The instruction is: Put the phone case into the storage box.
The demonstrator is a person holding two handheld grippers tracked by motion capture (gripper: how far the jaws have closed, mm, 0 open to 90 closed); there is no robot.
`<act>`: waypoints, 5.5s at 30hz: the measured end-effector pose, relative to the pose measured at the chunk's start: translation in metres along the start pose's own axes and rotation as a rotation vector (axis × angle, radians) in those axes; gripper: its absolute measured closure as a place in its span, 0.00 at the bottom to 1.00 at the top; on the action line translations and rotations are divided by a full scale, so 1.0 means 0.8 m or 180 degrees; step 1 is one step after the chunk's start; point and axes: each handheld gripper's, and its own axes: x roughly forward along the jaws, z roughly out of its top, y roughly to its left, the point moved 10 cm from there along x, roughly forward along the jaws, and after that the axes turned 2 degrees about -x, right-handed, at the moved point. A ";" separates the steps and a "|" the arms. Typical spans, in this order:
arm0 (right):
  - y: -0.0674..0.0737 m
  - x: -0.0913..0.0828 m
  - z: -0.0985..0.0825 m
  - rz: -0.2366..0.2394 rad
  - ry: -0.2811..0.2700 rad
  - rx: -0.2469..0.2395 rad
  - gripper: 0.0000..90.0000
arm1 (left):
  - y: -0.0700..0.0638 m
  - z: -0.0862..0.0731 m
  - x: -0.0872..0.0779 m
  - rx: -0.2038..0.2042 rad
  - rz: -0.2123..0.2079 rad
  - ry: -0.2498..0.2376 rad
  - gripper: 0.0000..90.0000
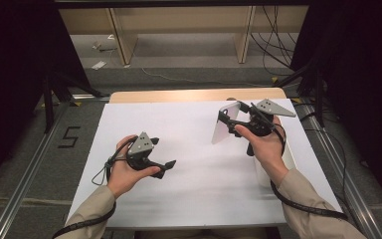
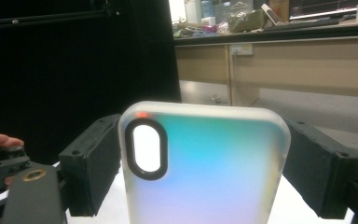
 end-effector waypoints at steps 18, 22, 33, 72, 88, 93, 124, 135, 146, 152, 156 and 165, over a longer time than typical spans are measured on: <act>-0.023 -0.008 0.006 -0.0146 -0.0030 -0.0009 0.20 | 0.001 -0.001 0.000 -0.0027 0.0002 -0.0015 0.04; -0.027 -0.009 0.007 -0.0169 -0.0041 -0.0010 0.20 | 0.001 0.000 0.000 -0.0026 0.0009 -0.0021 0.04; -0.042 -0.019 0.019 -0.0265 -0.0116 0.0012 0.20 | 0.000 -0.001 0.001 -0.0027 0.0008 -0.0019 0.04; -0.091 -0.045 0.037 -0.0589 -0.0234 0.0096 0.20 | -0.001 -0.001 0.002 -0.0045 -0.0008 -0.0028 0.04; -0.120 -0.059 0.040 -0.0783 -0.0263 0.0118 0.20 | -0.002 -0.001 0.002 -0.0038 -0.0011 -0.0022 0.04; -0.131 -0.066 0.040 -0.0863 -0.0278 0.0133 0.20 | -0.002 -0.001 0.002 -0.0038 -0.0009 -0.0022 0.04; -0.166 -0.080 0.033 -0.1112 -0.0250 0.0172 0.20 | -0.001 -0.001 0.002 -0.0045 -0.0001 -0.0033 0.04; -0.173 -0.082 0.029 -0.1155 -0.0219 0.0187 0.20 | -0.002 0.000 0.002 -0.0050 -0.0004 -0.0035 0.04; -0.175 -0.080 0.024 -0.1171 -0.0145 0.0143 0.20 | -0.001 -0.001 0.002 -0.0050 -0.0001 -0.0032 0.04; -0.176 -0.079 0.022 -0.1170 -0.0102 0.0127 0.20 | -0.001 -0.001 0.002 -0.0045 -0.0002 -0.0028 0.04; -0.176 -0.078 0.020 -0.1183 -0.0076 0.0092 0.20 | -0.002 -0.001 0.002 -0.0044 -0.0007 -0.0028 0.04; -0.176 -0.075 0.016 -0.1187 -0.0030 0.0046 0.20 | -0.002 -0.001 0.003 -0.0044 -0.0007 -0.0026 0.04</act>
